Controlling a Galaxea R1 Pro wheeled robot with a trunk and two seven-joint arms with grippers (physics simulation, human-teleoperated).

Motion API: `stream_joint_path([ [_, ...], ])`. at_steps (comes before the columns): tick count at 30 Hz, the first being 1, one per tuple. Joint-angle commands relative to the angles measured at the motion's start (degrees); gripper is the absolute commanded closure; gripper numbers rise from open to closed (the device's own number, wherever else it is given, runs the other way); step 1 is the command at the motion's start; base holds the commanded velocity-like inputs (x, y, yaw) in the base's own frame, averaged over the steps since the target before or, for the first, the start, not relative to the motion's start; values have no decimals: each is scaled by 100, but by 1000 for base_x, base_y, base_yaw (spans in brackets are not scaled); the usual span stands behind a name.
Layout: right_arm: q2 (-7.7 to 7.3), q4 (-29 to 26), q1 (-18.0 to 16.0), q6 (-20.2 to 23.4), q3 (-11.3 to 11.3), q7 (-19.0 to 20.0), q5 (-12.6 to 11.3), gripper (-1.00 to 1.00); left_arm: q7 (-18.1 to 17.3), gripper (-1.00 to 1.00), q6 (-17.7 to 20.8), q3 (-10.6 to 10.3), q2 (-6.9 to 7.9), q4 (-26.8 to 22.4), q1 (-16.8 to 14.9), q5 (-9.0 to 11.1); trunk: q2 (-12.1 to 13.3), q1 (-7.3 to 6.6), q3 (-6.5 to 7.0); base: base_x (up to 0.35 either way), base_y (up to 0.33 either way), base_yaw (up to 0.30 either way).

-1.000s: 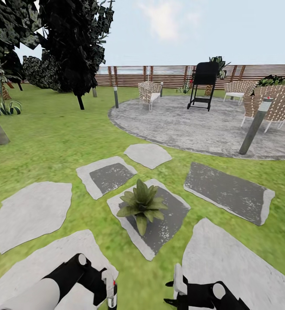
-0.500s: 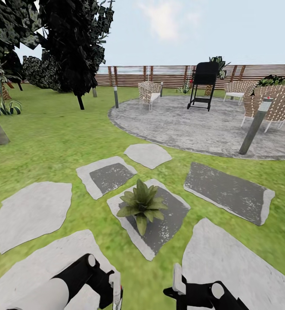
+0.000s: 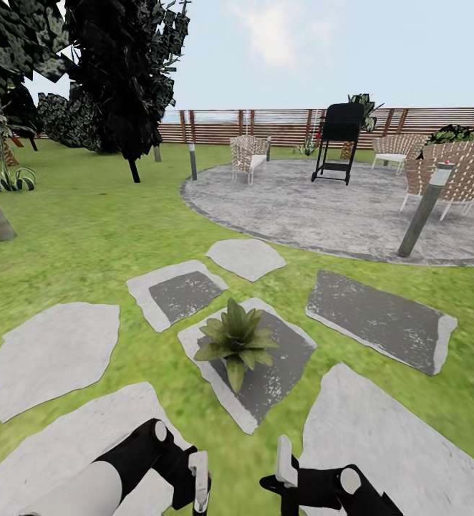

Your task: Pick up the pesticide atomizer in the garden and spray insectifuge to fully cover both potted plants in the garden.

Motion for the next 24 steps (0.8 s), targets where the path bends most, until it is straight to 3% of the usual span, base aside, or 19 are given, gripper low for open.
stream_joint_path([
  [1, -2, -7, -24, -23, 13, -5, 33, 100, -8, 100, -32, -1, -17, -9, -2, -41, -2, -1, -5, 0, 0, 0],
  [7, 39, -14, -105, -26, 13, 181, 27, 100, 2, 100, -32, 1, -131, -225, 10, -61, -2, -1, -5, 0, 0, 0],
  [18, 164, -79, -106, -29, 13, 194, 21, 100, 20, 100, -32, 7, -191, -275, 20, -81, -2, -1, -5, 0, 0, 0],
  [24, 265, -134, -106, -29, 13, 259, 27, 100, 135, 100, -17, -6, -224, -268, 40, -427, -2, -1, -5, 0, 0, 0],
])
